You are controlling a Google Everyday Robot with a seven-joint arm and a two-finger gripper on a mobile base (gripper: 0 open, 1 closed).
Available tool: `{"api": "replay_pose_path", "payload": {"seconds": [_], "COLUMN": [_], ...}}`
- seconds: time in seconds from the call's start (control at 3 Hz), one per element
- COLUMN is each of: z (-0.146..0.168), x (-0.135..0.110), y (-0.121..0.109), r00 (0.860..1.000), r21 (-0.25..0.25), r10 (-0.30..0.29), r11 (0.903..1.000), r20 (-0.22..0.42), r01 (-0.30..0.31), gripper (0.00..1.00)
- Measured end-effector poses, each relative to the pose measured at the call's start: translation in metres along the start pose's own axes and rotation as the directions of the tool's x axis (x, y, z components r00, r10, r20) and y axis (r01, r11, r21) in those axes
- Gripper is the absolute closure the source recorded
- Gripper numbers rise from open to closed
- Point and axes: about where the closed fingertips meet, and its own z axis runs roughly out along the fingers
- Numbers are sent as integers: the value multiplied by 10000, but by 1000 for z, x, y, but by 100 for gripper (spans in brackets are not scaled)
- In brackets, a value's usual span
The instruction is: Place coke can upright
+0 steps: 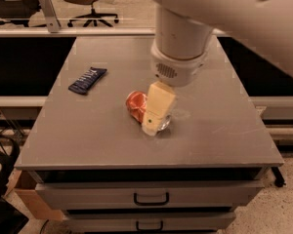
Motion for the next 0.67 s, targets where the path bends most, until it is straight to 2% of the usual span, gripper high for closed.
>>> {"api": "replay_pose_path", "payload": {"seconds": [0.33, 0.67], "z": [19, 39], "x": [-33, -55], "y": [6, 6], "r00": [9973, 9896], "r21": [-51, -81], "r10": [359, 830], "r11": [9993, 9964], "r20": [-637, -1174], "r01": [-363, -845], "gripper": [0, 0]}}
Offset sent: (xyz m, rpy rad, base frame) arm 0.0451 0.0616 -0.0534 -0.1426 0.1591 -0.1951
